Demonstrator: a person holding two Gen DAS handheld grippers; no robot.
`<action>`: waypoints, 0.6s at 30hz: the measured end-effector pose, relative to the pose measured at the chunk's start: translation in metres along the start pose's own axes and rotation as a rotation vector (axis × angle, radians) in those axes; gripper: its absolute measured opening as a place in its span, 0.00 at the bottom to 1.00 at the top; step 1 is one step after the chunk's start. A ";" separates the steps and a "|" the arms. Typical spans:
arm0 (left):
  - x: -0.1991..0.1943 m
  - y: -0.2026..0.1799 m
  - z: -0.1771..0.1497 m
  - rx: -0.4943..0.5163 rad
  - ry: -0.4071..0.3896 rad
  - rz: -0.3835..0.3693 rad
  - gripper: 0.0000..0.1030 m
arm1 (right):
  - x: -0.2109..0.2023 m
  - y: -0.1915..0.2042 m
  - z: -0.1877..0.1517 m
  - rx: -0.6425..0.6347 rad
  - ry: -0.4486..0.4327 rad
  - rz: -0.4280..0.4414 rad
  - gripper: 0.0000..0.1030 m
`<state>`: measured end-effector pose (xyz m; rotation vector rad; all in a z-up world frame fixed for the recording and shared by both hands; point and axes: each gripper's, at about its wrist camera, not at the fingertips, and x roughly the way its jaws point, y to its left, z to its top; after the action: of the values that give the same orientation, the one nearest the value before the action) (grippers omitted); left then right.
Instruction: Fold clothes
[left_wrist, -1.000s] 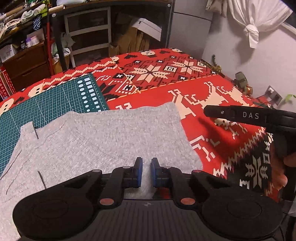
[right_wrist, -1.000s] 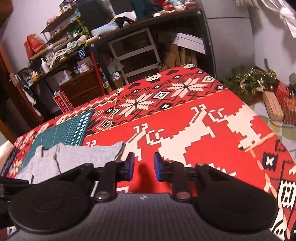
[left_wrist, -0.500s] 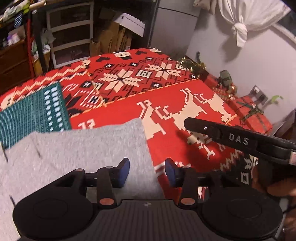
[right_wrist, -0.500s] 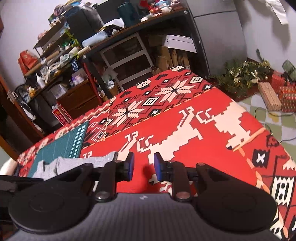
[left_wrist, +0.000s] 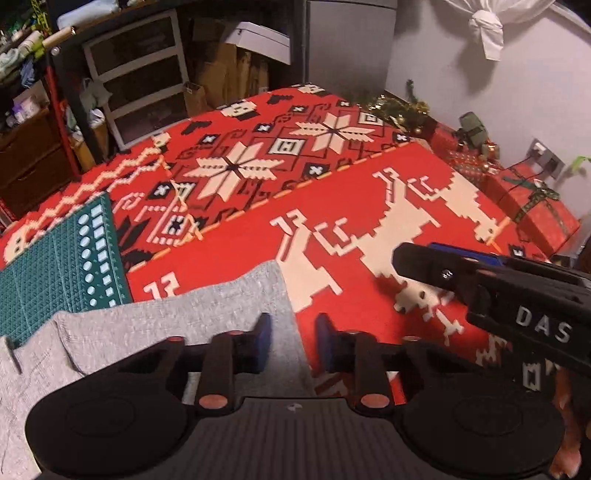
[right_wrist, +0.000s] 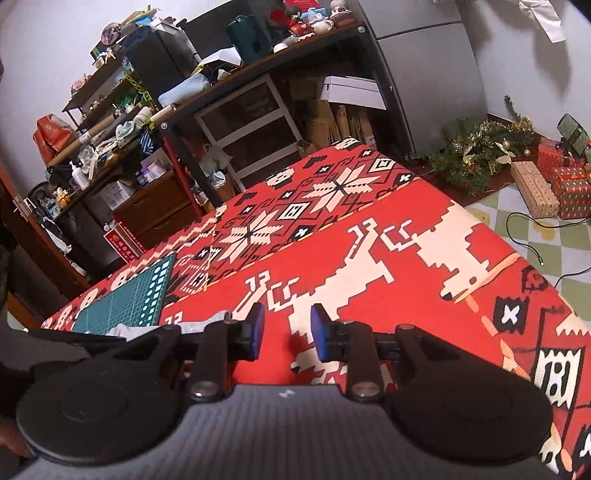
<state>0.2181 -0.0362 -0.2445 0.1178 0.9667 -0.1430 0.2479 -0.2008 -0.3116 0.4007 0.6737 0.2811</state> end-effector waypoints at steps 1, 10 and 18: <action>0.001 -0.001 0.000 0.009 -0.006 0.019 0.09 | 0.000 0.000 0.000 0.001 0.001 0.001 0.30; -0.033 0.038 -0.004 -0.204 -0.061 -0.075 0.04 | 0.002 0.007 -0.009 -0.029 0.019 0.034 0.31; -0.093 0.087 -0.029 -0.403 -0.167 -0.126 0.04 | -0.007 0.025 -0.017 0.007 0.055 0.388 0.34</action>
<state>0.1582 0.0609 -0.1810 -0.3221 0.8191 -0.0702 0.2284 -0.1768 -0.3083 0.5315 0.6478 0.6599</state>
